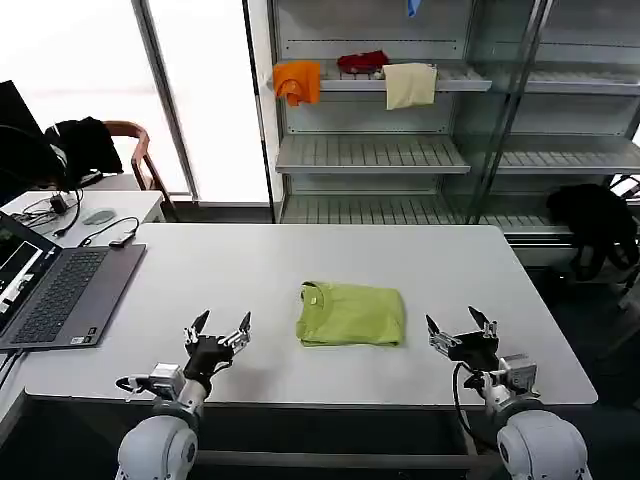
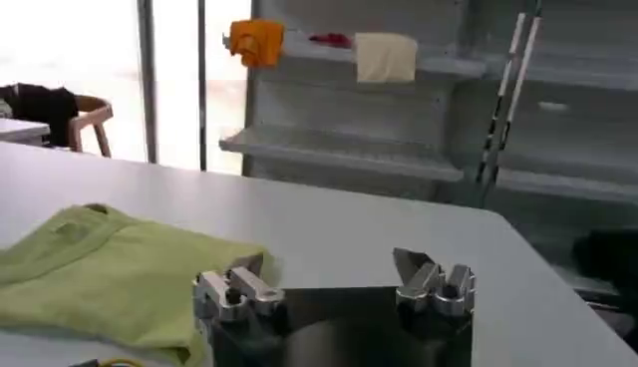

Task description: Fold and organize the clothes.

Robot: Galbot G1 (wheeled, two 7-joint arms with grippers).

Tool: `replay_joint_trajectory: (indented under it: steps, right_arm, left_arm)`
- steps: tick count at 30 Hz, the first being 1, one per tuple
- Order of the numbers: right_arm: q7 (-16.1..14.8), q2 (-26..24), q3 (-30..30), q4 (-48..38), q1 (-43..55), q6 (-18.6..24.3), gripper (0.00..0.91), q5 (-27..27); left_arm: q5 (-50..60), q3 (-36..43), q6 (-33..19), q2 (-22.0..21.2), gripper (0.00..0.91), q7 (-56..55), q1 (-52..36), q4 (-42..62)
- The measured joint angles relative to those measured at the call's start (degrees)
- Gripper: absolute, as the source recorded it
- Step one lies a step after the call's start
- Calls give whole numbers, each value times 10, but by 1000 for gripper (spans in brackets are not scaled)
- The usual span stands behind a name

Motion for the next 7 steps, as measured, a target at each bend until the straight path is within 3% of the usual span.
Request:
replay_joint_trajectory:
  steps: [7]
  right_arm:
    - [-9,17,11,16,-17,-2,907,-23]
  left_arm:
    - [1,-3,-21,3,907,11,16,-23]
